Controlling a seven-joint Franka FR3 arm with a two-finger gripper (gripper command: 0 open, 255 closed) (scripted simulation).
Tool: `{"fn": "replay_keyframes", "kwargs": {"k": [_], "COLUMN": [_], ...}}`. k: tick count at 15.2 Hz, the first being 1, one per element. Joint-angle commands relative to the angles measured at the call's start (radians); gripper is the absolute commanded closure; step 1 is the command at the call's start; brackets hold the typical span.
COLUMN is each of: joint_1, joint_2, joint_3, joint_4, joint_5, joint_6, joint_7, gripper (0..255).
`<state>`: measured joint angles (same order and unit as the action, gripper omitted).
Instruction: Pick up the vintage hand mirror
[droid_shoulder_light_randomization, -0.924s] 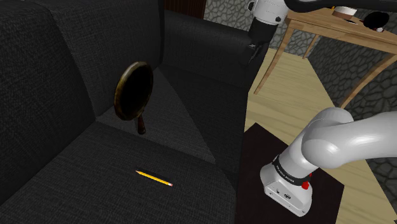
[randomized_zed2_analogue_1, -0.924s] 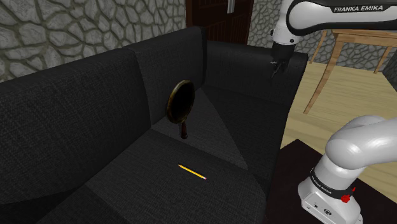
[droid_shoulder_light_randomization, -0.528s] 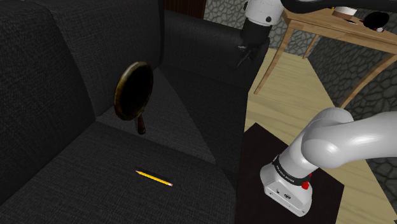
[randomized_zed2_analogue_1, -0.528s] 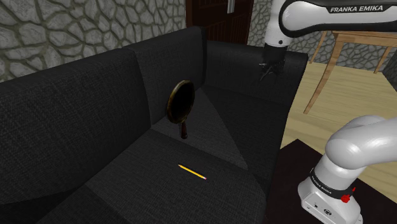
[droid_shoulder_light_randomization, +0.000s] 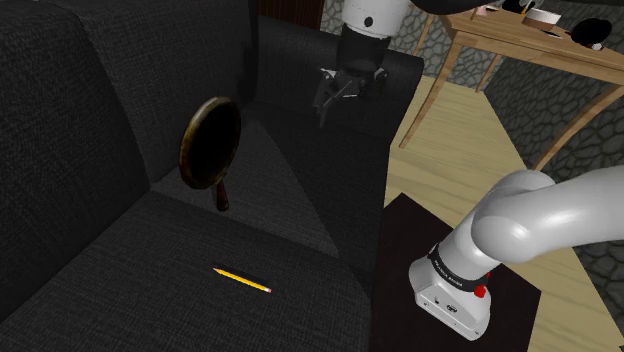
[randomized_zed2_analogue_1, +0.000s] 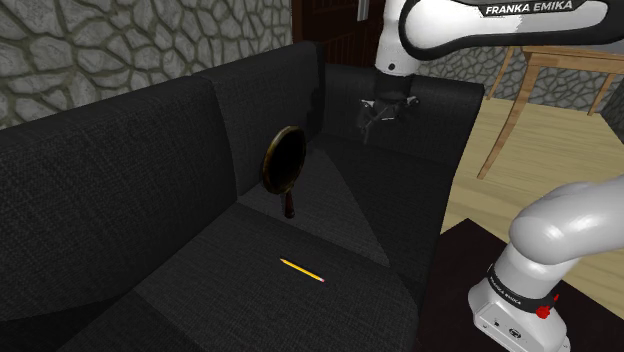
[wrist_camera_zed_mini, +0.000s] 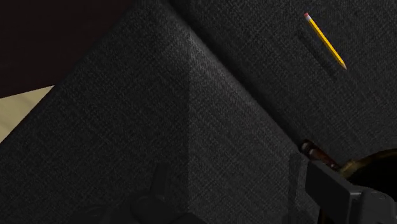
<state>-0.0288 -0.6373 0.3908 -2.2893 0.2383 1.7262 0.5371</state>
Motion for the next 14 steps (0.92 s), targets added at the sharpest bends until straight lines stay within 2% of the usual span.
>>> {"fn": "replay_keyframes", "kwargs": {"k": [1,5,8,11,14], "joint_1": [-0.021,-0.076,-0.124,-0.168,-0.191], "joint_2": [0.044,0.165,0.275,0.408,0.570], "joint_3": [0.055,0.170,0.261,0.352,0.437], "joint_4": [0.042,0.164,0.272,0.394,0.533], "joint_5": [0.019,0.023,-0.005,-0.071,-0.182], "joint_6": [0.014,0.037,0.052,0.061,0.056], "joint_7": [0.122,0.362,0.550,0.750,0.967], "gripper": [0,0,0,0,0]}}
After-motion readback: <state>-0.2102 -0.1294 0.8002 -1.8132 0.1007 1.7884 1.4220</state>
